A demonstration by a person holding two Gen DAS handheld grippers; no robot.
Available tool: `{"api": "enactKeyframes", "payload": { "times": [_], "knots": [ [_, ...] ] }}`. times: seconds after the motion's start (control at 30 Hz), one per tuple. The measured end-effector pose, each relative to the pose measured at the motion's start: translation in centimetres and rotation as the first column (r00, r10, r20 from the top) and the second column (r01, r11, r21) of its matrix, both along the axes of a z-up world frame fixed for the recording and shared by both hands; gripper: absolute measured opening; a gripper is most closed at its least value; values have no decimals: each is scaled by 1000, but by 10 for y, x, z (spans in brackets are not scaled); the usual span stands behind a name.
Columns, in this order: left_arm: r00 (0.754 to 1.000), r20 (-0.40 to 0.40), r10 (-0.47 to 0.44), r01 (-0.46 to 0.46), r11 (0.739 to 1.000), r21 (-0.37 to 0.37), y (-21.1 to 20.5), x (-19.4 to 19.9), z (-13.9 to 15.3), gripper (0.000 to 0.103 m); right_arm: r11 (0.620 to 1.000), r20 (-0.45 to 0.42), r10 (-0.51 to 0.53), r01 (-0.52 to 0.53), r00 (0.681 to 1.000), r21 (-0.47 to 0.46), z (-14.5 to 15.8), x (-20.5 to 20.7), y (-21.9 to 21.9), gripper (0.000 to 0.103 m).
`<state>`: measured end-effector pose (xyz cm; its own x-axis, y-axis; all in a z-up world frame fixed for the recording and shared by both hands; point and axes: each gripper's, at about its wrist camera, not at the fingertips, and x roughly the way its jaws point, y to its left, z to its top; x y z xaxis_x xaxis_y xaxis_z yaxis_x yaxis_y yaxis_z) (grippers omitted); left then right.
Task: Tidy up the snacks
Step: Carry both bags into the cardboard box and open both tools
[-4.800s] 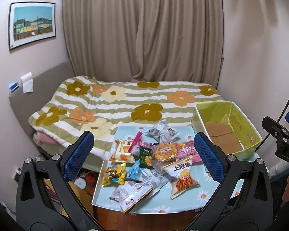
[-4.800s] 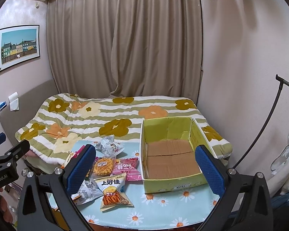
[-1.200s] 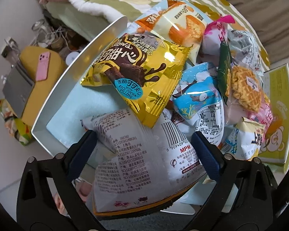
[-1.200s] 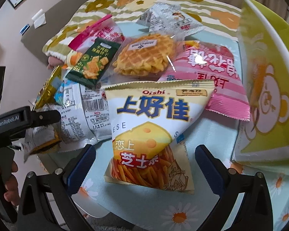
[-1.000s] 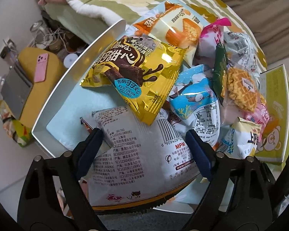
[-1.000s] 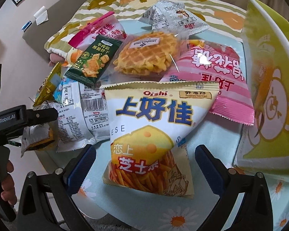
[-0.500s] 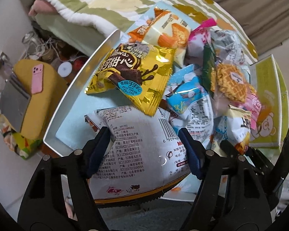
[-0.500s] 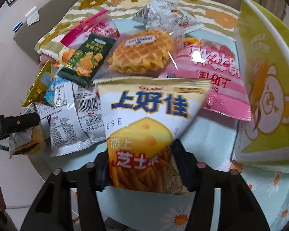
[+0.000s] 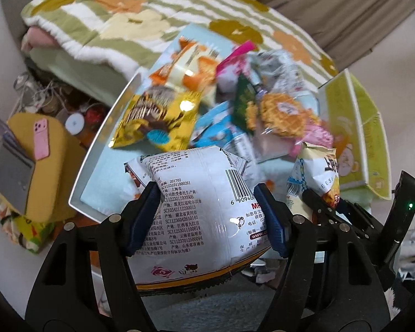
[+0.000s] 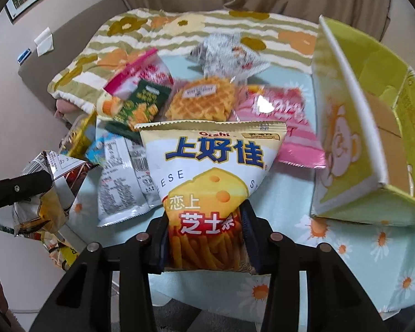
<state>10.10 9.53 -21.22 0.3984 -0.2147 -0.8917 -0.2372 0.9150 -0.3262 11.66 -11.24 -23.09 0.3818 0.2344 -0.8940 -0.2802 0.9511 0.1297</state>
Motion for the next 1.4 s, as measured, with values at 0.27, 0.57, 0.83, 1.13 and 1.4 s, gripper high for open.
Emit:
{"api": "enactKeyframes", "payload": {
  "times": [0.27, 0.57, 0.83, 1.13, 1.4],
  "knots": [
    [987, 141, -74, 75, 997, 3, -11, 8, 50, 66, 998, 105, -62, 59, 993, 30, 53, -10, -13, 40],
    [932, 272, -239, 234, 971, 53, -64, 50, 106, 66, 979, 216, -202, 191, 955, 71, 114, -4, -65, 40],
    [868, 348, -354, 347, 934, 83, -161, 103, 134, 66, 958, 271, -285, 280, 920, 57, 138, 20, -140, 40],
    [861, 322, -394, 394, 917, 70, -289, 156, 120, 66, 954, 238, -300, 295, 924, 56, 130, 62, -234, 40],
    [874, 178, -453, 442, 892, 98, -362, 182, 65, 66, 954, 128, -295, 285, 947, 90, 97, 87, -281, 40]
  ]
}}
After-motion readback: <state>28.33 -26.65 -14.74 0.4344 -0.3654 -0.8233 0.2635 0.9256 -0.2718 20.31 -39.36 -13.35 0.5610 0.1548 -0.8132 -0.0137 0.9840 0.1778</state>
